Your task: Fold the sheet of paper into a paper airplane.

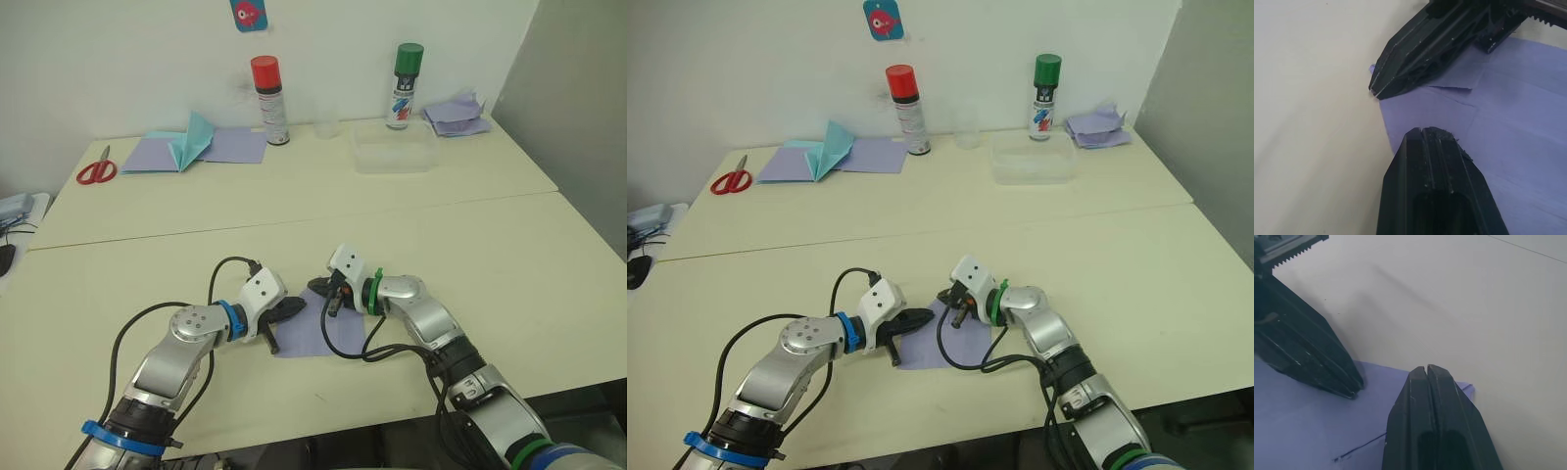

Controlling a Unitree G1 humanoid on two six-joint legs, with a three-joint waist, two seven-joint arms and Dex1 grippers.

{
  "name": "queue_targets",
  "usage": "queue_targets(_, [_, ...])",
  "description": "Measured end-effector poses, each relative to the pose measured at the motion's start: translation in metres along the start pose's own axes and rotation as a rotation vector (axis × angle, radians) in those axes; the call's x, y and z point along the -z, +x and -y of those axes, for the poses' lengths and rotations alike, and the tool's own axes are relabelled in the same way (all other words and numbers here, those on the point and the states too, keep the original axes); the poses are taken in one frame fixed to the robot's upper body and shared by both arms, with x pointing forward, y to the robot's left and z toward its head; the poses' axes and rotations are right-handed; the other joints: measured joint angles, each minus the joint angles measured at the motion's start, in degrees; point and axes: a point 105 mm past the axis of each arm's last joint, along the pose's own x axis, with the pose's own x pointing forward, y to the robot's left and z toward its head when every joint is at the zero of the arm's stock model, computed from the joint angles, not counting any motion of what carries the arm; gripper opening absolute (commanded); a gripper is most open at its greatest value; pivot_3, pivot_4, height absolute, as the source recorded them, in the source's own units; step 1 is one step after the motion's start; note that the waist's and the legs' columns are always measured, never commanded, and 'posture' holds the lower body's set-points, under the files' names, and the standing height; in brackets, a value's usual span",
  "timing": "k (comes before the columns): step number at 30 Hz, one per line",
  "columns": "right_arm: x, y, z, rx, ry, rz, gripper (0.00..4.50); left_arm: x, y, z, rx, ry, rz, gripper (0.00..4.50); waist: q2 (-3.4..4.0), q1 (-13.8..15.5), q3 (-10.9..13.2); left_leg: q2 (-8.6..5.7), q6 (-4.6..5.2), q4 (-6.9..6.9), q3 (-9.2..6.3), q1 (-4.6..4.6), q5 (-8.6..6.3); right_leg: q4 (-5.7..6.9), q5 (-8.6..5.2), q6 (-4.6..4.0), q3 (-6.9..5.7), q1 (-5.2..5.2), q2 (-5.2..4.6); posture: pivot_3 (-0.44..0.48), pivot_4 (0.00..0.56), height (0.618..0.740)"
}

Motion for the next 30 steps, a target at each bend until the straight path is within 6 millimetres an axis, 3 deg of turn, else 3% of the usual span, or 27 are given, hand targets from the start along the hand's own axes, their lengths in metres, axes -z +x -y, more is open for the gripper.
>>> queue_targets(6, [-0.011, 0.005, -0.011, 0.0, -0.01, 0.047, 0.0, 0.003, -0.002, 0.002, -0.004, 0.004, 0.008, 0.01, 0.0, 0.0, 0.0, 0.0, 0.0, -0.01, 0.0, 0.01, 0.0, 0.0, 0.0, 0.0, 0.0, -0.01, 0.0, 0.0, 0.15, 0.74])
queue_targets(12, [0.002, 0.009, -0.019, -0.004, -0.026, -0.01, 0.0, 0.003, -0.003, 0.001, -0.007, 0.006, 0.01, 0.01, 0.01, 0.0, 0.0, 0.01, 0.0, -0.01, 0.01, 0.01, 0.0, 0.0, 0.0, 0.0, 0.01, -0.02, 0.0, 0.0, 0.15, 0.74])
queue_targets(19, [0.004, 0.006, 0.001, 0.1, -0.011, -0.038, 0.0, 0.003, -0.002, 0.0, -0.011, 0.003, 0.007, 0.01, 0.0, 0.0, -0.04, 0.01, 0.0, 0.01, 0.0, 0.05, 0.0, 0.01, 0.0, 0.0, -0.01, 0.04, 0.02, 0.0, 0.15, 0.74])
queue_targets(24, [0.005, -0.002, 0.029, 0.24, 0.066, -0.02, 0.0, 0.003, 0.0, 0.001, -0.007, 0.009, 0.006, 0.01, -0.01, 0.16, -0.05, -0.01, 0.0, 0.05, 0.0, 0.05, 0.0, 0.02, 0.0, 0.0, 0.0, 0.06, 0.03, 0.0, 0.15, 0.74])
queue_targets(30, [0.006, -0.004, 0.034, 0.265, 0.072, -0.016, 0.0, 0.003, 0.001, 0.0, -0.004, 0.011, 0.001, 0.01, 0.01, 0.21, -0.06, -0.02, 0.0, 0.07, -0.02, 0.05, 0.0, 0.02, 0.0, 0.0, -0.01, 0.07, 0.02, 0.0, 0.15, 0.74])
